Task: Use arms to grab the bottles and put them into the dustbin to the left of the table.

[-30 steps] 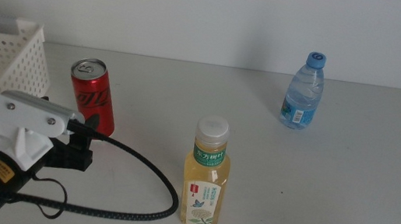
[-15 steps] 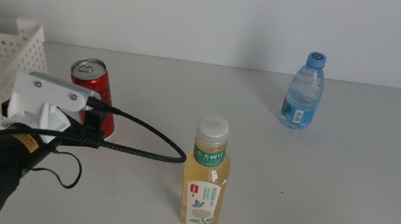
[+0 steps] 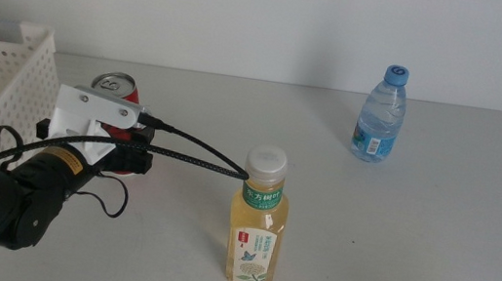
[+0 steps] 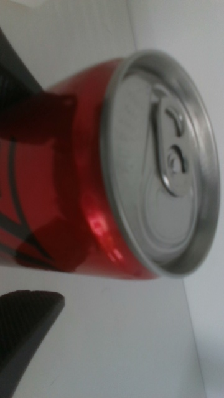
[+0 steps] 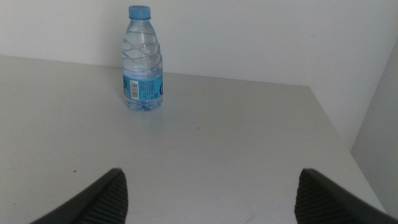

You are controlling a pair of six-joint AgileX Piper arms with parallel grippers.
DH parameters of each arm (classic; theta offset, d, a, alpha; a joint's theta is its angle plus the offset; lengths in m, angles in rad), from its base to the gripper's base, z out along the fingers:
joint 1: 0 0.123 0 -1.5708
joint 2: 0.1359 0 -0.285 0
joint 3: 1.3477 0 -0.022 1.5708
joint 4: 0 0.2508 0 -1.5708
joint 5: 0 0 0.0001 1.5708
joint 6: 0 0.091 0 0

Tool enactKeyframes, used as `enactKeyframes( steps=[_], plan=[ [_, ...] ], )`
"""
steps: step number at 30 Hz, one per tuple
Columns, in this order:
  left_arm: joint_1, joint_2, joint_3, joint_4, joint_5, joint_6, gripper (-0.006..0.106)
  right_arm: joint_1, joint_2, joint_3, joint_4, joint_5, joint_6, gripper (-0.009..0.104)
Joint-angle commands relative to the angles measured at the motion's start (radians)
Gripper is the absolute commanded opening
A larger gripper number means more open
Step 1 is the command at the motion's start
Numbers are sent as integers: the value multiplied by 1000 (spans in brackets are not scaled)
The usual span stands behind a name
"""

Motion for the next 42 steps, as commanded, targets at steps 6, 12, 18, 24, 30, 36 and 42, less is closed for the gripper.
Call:
enactKeyframes(
  steps=[6,12,18,24,30,36,42],
  plan=[
    [1,18,-71,-10,-88,-16,92,-2,-21,-10,-4,-71,-4,94],
    [1,60,-86,-51,-158,-16,92,-2,-21,-10,-4,-71,-4,94],
    [1,62,-85,-48,-166,-12,74,-2,-21,-10,-4,-71,-4,94],
    [1,34,-85,-41,-122,-9,34,-2,-21,-10,-4,-71,-4,94],
    [1,-90,-86,-52,32,-9,-1,-2,-21,-10,-4,-71,-4,94],
    [1,-249,-178,-35,381,-9,-1,-2,-21,-10,-4,-71,-4,94],
    [1,-352,-375,0,834,-9,-1,-2,-21,-10,-4,-71,-4,94]
  ],
)
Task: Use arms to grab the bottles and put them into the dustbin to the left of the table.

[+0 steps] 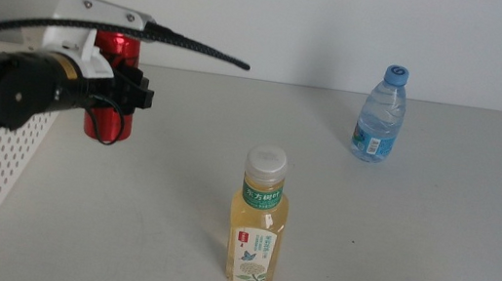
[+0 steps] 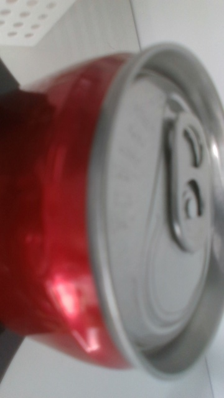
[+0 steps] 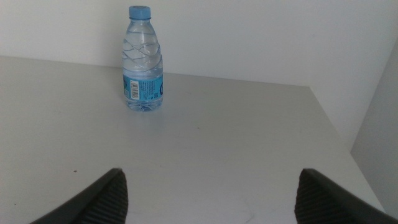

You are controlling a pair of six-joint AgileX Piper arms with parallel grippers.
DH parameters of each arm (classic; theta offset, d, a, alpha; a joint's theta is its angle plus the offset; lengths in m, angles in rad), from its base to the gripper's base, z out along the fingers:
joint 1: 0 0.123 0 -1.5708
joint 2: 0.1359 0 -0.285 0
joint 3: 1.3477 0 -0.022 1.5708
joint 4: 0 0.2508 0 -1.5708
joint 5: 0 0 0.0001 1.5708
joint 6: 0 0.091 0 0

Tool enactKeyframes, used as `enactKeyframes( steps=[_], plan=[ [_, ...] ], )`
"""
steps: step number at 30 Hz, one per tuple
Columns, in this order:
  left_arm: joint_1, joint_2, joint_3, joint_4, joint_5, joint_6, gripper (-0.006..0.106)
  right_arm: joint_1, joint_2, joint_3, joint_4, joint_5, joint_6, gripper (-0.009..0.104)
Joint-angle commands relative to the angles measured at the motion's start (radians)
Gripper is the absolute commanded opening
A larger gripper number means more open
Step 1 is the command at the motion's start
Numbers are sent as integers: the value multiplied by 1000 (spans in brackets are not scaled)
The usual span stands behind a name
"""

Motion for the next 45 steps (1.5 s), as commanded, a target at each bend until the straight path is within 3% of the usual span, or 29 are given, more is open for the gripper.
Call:
enactKeyframes(
  steps=[1,9,17,26,45],
  plan=[
    [1,-80,-120,23,102,-8,-1,-2,-21,-10,-4,-71,-4,94],
    [75,-72,-516,99,721,43,-1,-2,-21,-10,-4,-71,-4,94],
    [321,44,-856,88,1109,233,-1,-2,-21,-10,-4,-71,-4,94],
    [474,186,-905,71,1168,235,-1,-2,-21,-10,-4,-71,-4,94],
    [499,454,-905,47,1206,234,-1,-2,-21,-10,-4,-71,-4,94]
  ],
)
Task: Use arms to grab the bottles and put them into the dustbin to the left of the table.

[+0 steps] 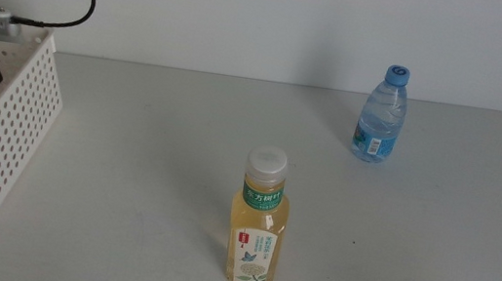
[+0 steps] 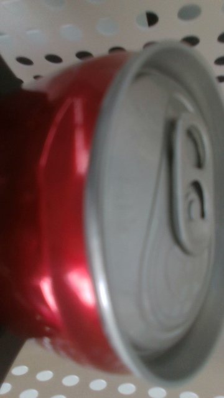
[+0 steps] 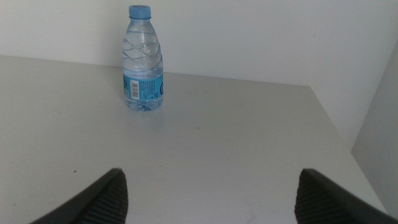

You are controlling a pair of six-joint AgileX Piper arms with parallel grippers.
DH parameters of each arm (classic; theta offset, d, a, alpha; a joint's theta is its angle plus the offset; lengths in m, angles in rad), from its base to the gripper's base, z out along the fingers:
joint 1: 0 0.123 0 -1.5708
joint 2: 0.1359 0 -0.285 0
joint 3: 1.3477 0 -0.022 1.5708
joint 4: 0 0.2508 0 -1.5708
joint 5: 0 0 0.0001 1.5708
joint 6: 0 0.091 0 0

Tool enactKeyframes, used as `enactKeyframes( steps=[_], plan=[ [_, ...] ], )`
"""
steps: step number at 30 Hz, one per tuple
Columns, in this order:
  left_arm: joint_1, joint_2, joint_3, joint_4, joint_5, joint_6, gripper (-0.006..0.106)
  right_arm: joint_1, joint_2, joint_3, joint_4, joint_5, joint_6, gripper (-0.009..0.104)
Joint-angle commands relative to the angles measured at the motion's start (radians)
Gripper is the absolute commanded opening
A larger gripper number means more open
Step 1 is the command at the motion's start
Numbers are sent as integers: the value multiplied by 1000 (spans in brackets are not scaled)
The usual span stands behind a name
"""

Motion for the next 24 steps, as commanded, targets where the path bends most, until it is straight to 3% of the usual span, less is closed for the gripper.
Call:
enactKeyframes(
  steps=[1,6,11,12,15,19,24],
  plan=[
    [1,-53,-37,-4,-17,-5,-1,-2,-21,-10,-4,-71,-4,94],
    [1,-27,-37,-2,-20,-5,1,-2,-21,-10,-4,-71,-4,94],
    [1,-16,-37,-2,-27,-6,13,-2,-21,-10,-4,-71,-4,94],
    [1,-14,-37,-2,-26,-6,18,-2,-21,-10,-4,-71,-4,94],
    [1,-13,-38,-4,-32,-14,63,-2,-21,-10,-4,-71,-4,94],
    [1,-14,-56,21,-13,-51,84,-2,-21,-10,-4,-71,-4,94],
    [-4,-15,-131,11,133,-67,93,-2,-21,-10,-4,-71,-4,94]
  ],
)
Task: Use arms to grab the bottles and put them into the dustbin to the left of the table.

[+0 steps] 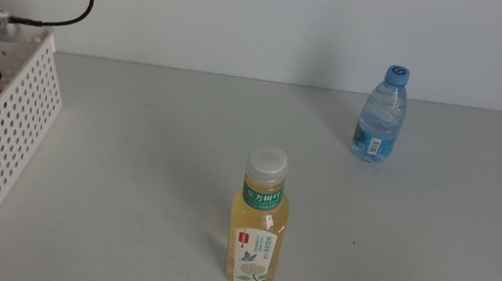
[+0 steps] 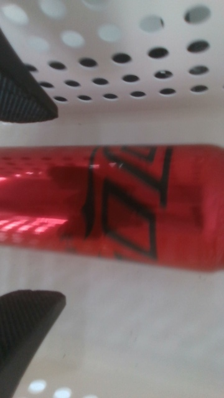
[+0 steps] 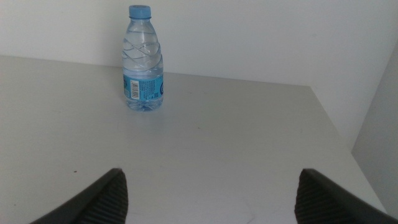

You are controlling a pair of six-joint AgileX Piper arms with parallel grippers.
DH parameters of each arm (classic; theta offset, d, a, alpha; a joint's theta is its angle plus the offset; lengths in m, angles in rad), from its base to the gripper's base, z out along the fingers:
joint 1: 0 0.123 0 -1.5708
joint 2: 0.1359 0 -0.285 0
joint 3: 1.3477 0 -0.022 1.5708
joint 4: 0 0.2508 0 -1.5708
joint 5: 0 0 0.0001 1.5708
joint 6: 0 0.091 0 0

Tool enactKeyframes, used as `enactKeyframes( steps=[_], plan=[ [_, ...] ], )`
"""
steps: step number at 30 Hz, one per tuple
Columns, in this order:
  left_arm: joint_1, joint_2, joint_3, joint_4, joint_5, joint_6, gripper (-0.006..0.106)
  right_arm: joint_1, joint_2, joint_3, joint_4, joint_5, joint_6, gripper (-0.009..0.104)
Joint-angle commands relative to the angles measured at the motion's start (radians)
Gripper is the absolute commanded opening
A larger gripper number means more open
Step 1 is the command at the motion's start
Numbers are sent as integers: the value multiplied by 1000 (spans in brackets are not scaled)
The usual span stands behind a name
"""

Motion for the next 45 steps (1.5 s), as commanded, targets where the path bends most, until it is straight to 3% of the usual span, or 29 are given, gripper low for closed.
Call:
enactKeyframes(
  steps=[1,3,10,17,28,35,41,45],
  plan=[
    [-8,-72,-71,-21,89,-20,93,-2,-21,-10,-4,-71,-4,94],
    [-8,-80,-112,-33,124,-45,92,-2,-21,-10,-4,-71,-4,94],
    [-16,-254,-96,-293,121,42,92,-2,-21,-10,-4,-71,-4,94],
    [-116,-563,130,-319,36,126,92,-2,-21,-10,-4,-71,-4,94],
    [-452,-1038,564,-355,-279,138,92,-2,-21,-10,-4,-71,-4,94],
    [-719,-1271,966,-224,-550,-85,92,-2,-21,-10,-4,-71,-4,94],
    [-943,-1407,1187,56,-738,-426,92,-2,-21,-10,-4,-71,-4,94],
    [-1004,-1462,1274,75,-761,-505,92,-2,-21,-10,-4,-71,-4,94]
  ],
)
